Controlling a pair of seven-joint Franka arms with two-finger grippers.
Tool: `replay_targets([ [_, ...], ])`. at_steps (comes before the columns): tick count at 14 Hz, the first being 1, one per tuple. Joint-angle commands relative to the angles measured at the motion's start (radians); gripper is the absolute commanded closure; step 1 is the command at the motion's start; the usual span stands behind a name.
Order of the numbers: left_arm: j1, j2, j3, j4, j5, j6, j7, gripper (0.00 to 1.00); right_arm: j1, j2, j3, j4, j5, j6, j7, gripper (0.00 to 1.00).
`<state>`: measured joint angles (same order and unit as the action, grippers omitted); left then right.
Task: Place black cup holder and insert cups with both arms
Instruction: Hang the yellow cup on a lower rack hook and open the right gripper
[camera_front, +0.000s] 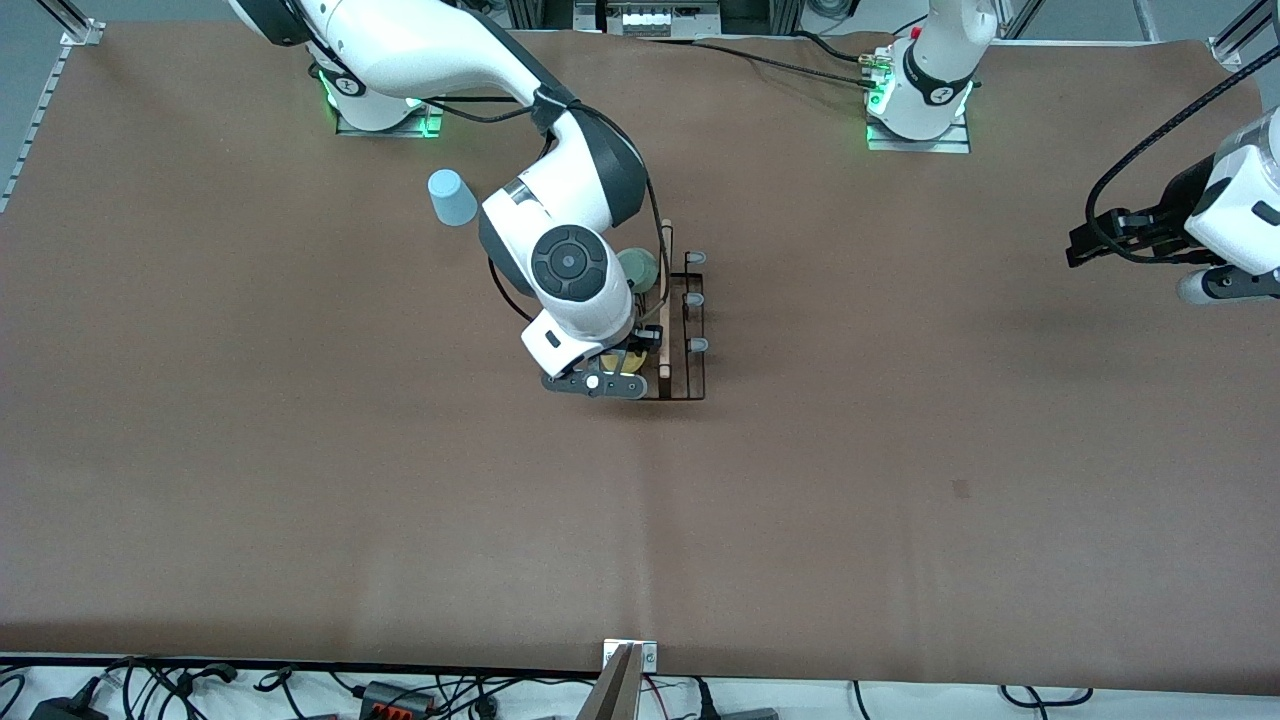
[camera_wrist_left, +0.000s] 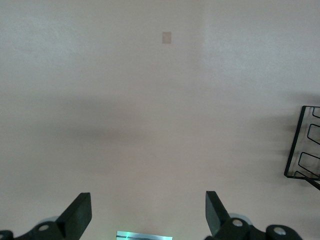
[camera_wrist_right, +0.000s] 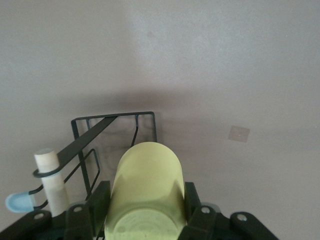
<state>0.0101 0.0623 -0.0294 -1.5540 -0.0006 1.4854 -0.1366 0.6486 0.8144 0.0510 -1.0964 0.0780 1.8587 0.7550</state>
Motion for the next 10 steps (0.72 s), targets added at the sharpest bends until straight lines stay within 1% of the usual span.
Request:
replay_targets([
  [1, -0.001, -0.021, 0.000, -0.017, -0.018, -0.007, -0.008, 0.00, 0.009, 0.008, -0.005, -0.002, -0.011, 0.014, 0.009, 0.70],
  [2, -0.001, -0.021, 0.000, -0.017, -0.018, -0.007, -0.008, 0.00, 0.009, 0.008, -0.005, -0.002, -0.007, 0.017, 0.017, 0.46],
  [3, -0.001, -0.021, 0.000, -0.015, -0.018, -0.007, -0.008, 0.00, 0.009, 0.005, -0.005, 0.001, -0.007, 0.017, 0.026, 0.00],
  [6, -0.001, -0.021, 0.000, -0.015, -0.018, -0.007, -0.008, 0.00, 0.009, -0.014, -0.010, 0.006, -0.003, 0.010, 0.066, 0.00],
  [10, -0.001, -0.021, 0.000, -0.017, -0.018, -0.007, -0.008, 0.00, -0.012, -0.058, -0.028, 0.006, -0.007, -0.003, 0.064, 0.00],
])
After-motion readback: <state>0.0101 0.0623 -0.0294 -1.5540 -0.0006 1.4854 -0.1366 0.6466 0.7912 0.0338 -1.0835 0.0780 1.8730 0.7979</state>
